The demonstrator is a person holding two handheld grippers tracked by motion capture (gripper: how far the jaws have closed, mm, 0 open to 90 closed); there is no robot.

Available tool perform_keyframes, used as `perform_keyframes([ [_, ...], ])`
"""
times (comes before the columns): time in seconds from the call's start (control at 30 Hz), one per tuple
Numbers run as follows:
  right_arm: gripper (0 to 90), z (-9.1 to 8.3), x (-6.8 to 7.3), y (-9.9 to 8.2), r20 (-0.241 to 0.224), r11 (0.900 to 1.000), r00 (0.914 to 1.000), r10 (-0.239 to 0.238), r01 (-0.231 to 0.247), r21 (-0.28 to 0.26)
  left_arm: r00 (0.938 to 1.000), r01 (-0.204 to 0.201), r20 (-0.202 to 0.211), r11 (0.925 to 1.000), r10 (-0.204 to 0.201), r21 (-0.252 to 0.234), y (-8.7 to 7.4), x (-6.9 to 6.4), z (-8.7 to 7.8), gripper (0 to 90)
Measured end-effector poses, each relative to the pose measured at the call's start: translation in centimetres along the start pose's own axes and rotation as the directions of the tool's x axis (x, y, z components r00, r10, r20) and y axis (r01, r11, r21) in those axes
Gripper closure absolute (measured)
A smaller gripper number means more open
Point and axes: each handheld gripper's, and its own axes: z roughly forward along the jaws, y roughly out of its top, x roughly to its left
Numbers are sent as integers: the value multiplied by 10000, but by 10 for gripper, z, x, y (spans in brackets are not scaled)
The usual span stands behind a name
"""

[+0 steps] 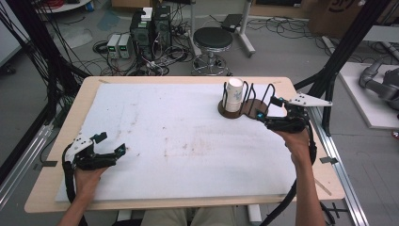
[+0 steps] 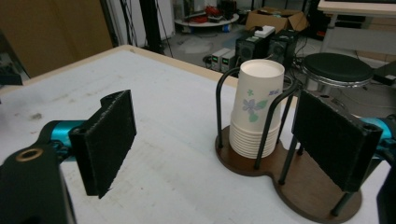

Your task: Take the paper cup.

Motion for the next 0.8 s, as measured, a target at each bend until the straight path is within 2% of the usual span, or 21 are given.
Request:
perform_keyframes([
  [0.27,137,6,-8,26,4,9972,9991,-416,415,620,10000,7,32,10000,-7,14,0,0,0,38],
  [0.43,137,14,-16,41,230,9933,9979,-598,572,1004,10000,28,32,10000,-28,15,0,0,0,38],
  [0.6,138,26,-24,55,220,9865,9969,-752,712,1478,10000,3,33,10000,-3,6,0,0,0,38],
  [0.67,138,30,-27,61,229,9806,9958,-885,830,1778,10000,3,35,10000,-3,9,0,0,0,38],
  [0.73,138,35,-29,67,220,9769,9938,-1089,1029,1871,10000,15,59,10000,-15,19,0,0,0,38],
  [0.8,138,36,-30,69,184,9758,9938,-1092,1037,1926,10000,41,76,10000,-41,1,0,0,0,38],
])
